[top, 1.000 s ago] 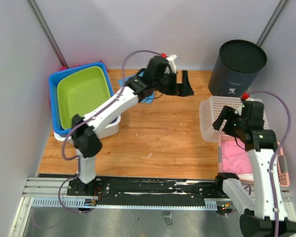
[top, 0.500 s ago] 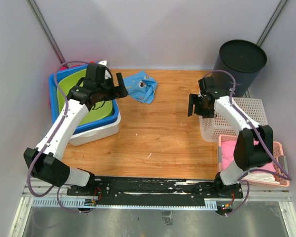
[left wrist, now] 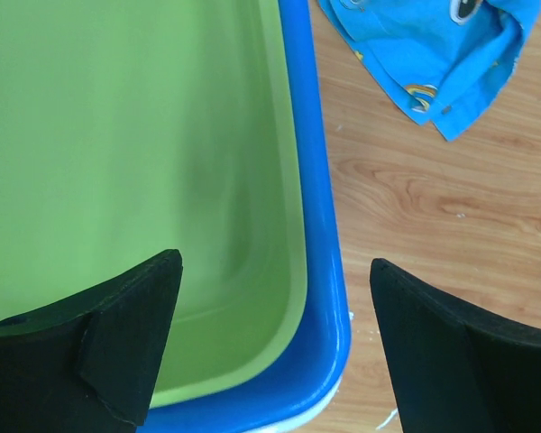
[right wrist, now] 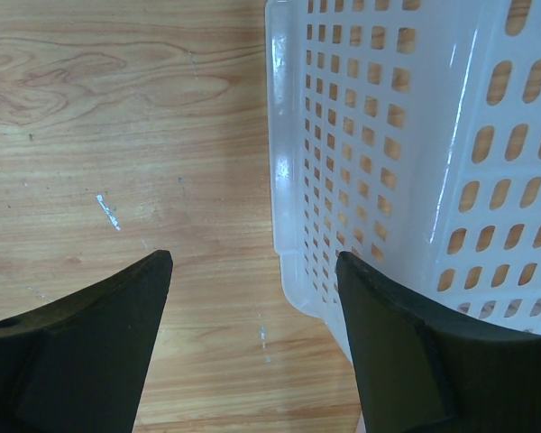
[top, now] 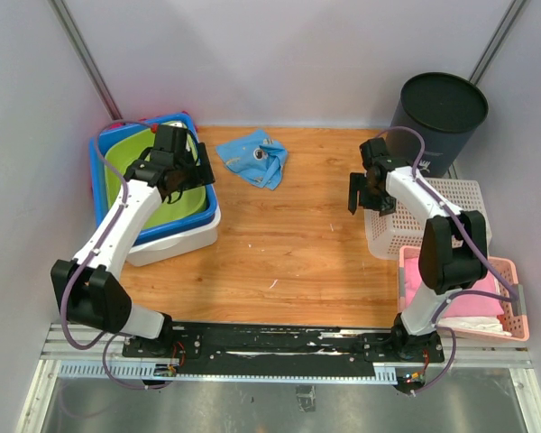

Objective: Turn the large container upside down

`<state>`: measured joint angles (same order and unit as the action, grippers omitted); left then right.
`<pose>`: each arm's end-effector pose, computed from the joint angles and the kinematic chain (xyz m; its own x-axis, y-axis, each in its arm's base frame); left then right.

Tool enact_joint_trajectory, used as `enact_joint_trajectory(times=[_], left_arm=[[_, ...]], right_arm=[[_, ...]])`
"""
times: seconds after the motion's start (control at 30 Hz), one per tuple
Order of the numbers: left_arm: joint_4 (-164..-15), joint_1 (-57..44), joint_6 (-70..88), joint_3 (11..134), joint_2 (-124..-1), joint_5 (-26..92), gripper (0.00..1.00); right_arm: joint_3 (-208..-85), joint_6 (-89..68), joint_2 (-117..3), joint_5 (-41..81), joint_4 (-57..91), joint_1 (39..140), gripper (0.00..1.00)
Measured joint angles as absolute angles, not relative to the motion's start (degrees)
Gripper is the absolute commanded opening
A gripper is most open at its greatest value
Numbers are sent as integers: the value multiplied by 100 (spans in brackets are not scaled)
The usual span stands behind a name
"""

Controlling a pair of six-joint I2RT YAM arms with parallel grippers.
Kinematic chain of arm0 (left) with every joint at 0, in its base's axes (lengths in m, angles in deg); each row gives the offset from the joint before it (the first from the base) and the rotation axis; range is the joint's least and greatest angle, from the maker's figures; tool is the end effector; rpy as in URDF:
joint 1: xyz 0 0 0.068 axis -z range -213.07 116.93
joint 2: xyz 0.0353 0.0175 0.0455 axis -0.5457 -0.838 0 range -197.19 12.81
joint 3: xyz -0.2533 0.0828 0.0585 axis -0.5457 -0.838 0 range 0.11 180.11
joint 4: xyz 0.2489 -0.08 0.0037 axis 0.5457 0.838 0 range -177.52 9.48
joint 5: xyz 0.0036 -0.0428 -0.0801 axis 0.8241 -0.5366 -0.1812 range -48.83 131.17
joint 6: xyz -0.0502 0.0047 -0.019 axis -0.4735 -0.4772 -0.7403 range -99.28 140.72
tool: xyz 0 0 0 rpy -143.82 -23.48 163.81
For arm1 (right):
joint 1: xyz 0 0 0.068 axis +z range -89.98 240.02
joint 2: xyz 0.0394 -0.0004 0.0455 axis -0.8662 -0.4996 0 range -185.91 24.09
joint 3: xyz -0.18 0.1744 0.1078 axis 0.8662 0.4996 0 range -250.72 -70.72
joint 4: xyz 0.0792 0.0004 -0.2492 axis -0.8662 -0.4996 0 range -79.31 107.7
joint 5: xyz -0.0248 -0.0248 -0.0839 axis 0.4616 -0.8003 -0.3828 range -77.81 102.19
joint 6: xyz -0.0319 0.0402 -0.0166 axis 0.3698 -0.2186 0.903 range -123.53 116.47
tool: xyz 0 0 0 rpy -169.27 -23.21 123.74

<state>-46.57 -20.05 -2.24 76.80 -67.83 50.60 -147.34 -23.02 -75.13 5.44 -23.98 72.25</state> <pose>0.2964 -0.0626 0.3399 -0.6758 -0.2386 -0.6974 -0.1677 0.9711 -0.1698 0.3518 0.0720 0.2368 -0.8836 0.1474 -0.4445 0.1424 0.9888 0.0449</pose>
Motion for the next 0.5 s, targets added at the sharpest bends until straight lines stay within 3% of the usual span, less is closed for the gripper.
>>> enact_joint_trajectory(times=[0.5], left_arm=[[-5247,-2307,-229,7700,-7522,4846,66]], right_arm=[[-14738,-2295,-7478,208,-2631,7225,75]])
